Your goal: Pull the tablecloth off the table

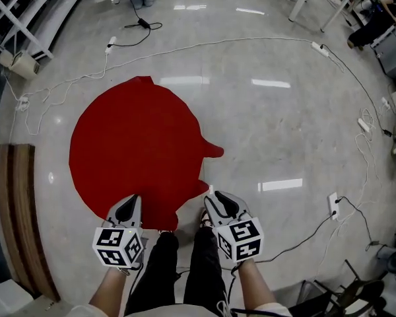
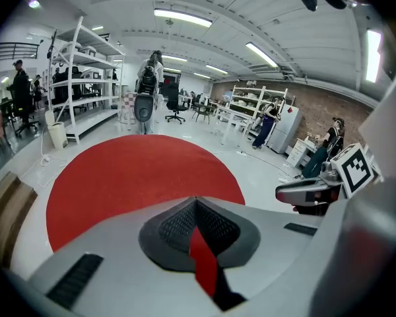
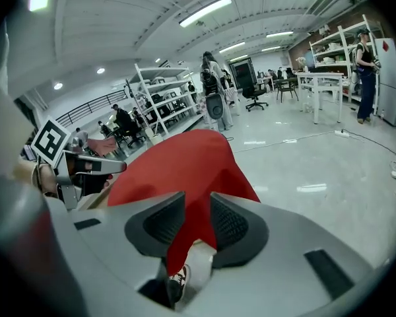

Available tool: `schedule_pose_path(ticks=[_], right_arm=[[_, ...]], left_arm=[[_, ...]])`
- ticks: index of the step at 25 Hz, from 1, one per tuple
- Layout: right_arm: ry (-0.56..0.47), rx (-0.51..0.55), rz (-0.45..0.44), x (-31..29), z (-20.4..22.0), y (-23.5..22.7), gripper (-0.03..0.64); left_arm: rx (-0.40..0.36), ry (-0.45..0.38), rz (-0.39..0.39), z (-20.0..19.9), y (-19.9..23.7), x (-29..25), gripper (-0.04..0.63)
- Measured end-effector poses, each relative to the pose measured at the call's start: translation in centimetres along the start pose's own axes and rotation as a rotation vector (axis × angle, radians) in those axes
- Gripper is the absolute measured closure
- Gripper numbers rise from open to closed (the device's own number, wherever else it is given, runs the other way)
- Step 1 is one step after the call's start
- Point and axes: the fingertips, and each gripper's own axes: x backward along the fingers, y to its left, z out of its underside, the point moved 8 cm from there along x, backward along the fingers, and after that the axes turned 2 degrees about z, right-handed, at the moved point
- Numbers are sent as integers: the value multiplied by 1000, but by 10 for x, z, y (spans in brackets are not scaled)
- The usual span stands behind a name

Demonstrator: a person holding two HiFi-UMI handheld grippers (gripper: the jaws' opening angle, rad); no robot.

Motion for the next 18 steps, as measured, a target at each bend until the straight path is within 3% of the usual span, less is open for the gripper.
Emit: schedule_pose_path(ticks=[9, 18], right_arm=[[53, 100, -92, -12, 20, -9, 389], [162, 267, -277, -51, 46, -5, 314]], left_arm=[[45, -5, -22, 11, -3, -13, 589], [73, 3, -64, 27, 12, -6, 589]])
